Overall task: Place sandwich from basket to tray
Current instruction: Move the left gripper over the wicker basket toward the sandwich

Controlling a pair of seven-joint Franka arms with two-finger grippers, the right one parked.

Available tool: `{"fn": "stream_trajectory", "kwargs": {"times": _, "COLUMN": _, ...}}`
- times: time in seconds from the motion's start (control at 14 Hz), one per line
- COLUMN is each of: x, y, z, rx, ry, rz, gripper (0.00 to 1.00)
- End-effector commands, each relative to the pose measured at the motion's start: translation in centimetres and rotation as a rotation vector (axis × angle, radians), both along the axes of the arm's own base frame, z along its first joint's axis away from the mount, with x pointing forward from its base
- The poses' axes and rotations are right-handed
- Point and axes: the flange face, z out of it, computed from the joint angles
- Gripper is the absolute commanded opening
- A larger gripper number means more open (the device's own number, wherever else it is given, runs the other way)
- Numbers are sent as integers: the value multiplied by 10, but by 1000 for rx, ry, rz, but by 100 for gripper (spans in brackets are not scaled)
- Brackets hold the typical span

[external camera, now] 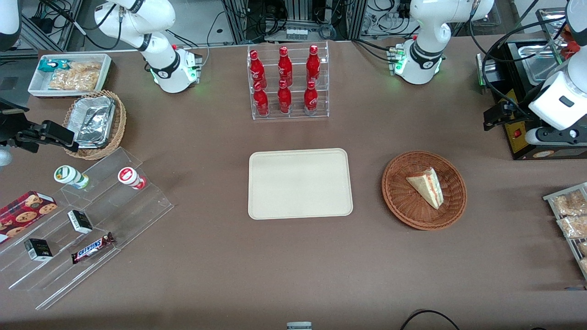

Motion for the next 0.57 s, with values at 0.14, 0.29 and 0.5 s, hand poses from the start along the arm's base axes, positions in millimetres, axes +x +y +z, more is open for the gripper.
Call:
{"fn": "stream_trajectory", "kwargs": {"times": 0.14, "x": 0, "y": -8, "z": 2, "rx": -38, "ry": 9, "rz": 102, "gripper": 100}}
{"fn": "stream_trajectory", "kwargs": {"times": 0.29, "x": -1, "y": -10, "z": -21, "rx": -25, "ry": 57, "rz": 99, "gripper": 100}}
{"fn": "stream_trajectory", "kwargs": {"times": 0.5, "x": 7, "y": -9, "z": -60, "rx": -22, "ry": 121, "rz": 98, "gripper": 100}}
